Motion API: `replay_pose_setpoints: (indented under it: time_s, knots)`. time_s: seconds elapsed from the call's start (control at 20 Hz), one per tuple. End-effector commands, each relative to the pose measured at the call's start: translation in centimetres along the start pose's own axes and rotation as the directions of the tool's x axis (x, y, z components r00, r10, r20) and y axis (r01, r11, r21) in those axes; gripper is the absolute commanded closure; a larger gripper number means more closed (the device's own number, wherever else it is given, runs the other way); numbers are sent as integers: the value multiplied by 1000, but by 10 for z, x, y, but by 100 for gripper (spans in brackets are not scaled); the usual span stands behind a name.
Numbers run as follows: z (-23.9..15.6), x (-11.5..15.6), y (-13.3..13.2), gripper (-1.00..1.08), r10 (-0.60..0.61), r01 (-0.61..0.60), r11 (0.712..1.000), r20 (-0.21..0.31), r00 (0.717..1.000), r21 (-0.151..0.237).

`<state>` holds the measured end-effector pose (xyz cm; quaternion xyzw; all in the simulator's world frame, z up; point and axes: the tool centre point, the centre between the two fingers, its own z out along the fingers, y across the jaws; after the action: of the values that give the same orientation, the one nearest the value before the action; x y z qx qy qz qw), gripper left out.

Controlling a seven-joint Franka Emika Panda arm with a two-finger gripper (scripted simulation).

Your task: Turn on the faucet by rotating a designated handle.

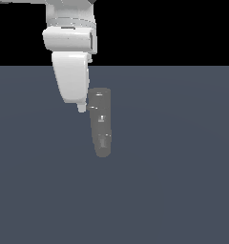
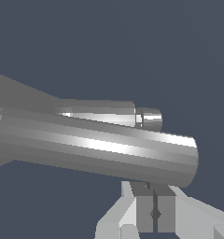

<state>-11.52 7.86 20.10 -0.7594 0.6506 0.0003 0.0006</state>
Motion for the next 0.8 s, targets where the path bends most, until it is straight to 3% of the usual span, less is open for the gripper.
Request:
replay_pose_setpoints:
  time_s: [0.0, 0.75]
  knots:
    - [0, 19, 0, 108, 12, -12, 1000, 0, 1000, 0]
    - [-1, 102, 2, 108, 16, -16, 1000, -1, 1000, 0]
